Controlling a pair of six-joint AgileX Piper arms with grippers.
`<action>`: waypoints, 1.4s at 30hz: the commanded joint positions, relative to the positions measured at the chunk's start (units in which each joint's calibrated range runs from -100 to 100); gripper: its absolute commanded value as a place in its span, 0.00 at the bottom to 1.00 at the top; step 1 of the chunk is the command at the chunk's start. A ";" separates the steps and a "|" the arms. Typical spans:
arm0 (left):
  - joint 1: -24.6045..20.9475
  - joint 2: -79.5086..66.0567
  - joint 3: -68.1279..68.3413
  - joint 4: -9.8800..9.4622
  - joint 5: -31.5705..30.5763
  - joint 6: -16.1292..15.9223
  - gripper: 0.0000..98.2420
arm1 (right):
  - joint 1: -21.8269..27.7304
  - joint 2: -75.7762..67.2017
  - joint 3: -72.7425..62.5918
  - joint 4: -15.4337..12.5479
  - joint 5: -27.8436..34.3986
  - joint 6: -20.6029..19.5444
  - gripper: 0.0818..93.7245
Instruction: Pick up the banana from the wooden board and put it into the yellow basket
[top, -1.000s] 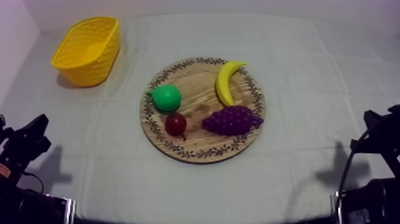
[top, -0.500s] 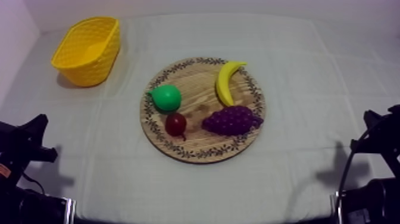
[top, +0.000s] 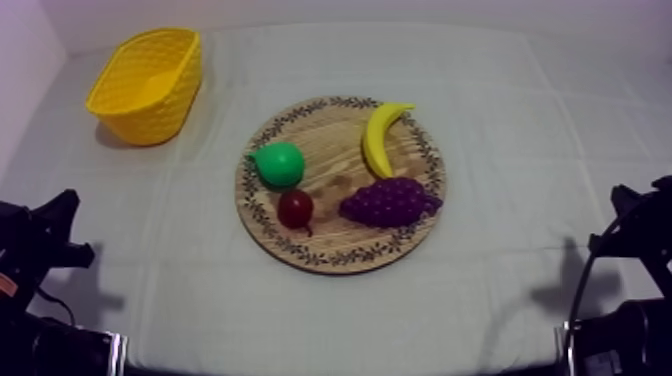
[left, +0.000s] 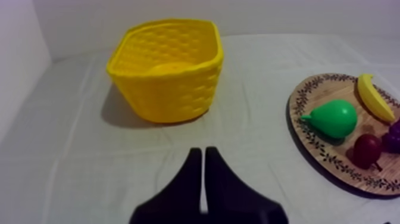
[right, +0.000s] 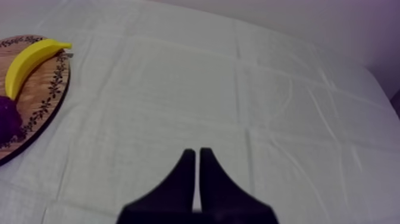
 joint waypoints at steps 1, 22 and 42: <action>-0.02 3.07 -1.32 -0.03 -2.95 0.29 0.00 | 0.03 -0.05 0.05 0.01 0.01 -0.01 0.00; 15.67 53.93 -56.66 -6.39 4.74 13.09 0.00 | 0.03 -0.05 0.05 0.01 0.01 -0.01 0.00; 26.99 92.90 -88.71 -5.93 21.15 20.98 0.00 | 0.03 -0.05 0.05 0.01 0.01 -0.01 0.00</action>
